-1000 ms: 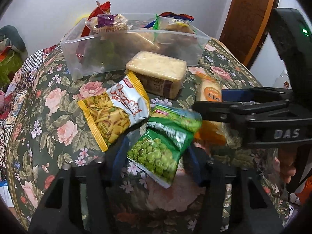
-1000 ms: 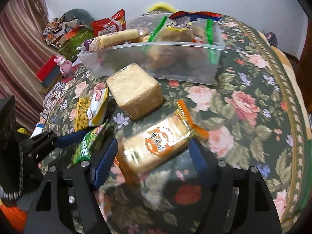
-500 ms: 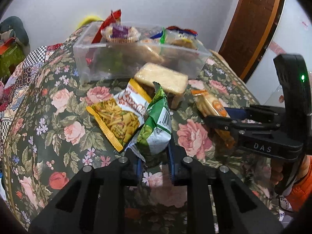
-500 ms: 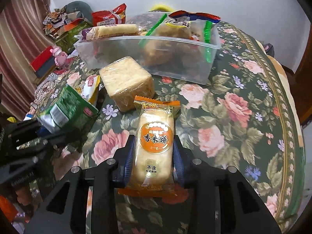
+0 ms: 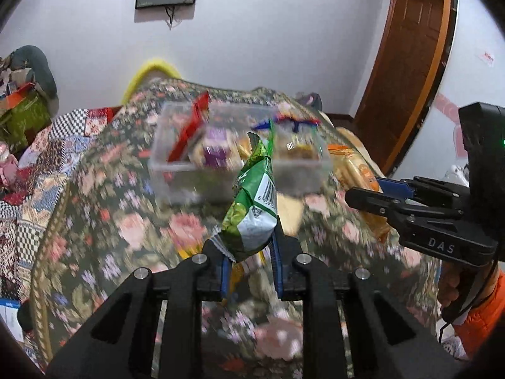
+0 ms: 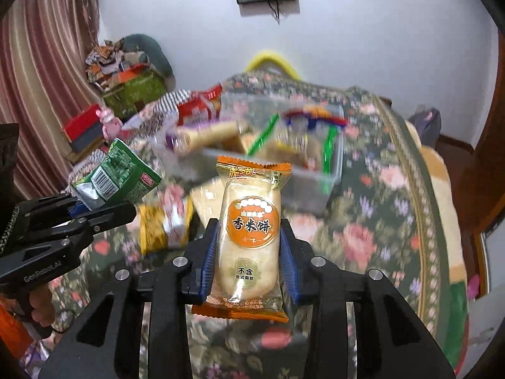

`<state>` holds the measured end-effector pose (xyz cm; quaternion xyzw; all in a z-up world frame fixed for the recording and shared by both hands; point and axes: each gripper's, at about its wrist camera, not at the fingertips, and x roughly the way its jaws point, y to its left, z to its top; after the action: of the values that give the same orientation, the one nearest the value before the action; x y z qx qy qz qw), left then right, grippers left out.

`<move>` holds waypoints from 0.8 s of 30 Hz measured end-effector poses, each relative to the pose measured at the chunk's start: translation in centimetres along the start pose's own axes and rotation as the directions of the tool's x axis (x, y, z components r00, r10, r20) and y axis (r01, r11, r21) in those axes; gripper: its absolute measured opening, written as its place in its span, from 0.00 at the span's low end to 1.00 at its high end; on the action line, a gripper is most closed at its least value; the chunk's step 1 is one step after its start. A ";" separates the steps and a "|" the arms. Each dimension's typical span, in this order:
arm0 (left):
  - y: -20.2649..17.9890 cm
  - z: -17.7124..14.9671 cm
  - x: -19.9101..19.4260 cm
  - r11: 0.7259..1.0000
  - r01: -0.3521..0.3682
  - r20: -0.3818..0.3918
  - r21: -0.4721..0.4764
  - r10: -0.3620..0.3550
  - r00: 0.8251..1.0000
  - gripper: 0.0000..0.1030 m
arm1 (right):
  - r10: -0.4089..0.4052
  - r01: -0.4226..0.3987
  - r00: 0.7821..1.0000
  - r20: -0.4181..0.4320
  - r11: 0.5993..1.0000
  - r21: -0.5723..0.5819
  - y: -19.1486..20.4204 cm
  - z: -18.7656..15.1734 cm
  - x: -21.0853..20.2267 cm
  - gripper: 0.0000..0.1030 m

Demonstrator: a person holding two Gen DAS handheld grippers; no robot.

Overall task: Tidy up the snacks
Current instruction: 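Drop pea bag into box with left tool while right tool drops cake in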

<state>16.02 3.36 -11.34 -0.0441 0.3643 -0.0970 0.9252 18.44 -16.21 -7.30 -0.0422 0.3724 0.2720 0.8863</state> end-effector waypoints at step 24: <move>6.5 9.9 7.7 0.984 -0.180 0.042 -0.008 0.180 0.983 0.20 | -0.010 0.010 1.000 0.004 1.000 0.028 0.5 10.3 9.5 0.32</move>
<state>29.26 8.17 -10.18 -0.0147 0.3471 -0.0111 0.9377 30.16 -8.63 -6.32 -0.0312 0.3742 0.2624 0.8889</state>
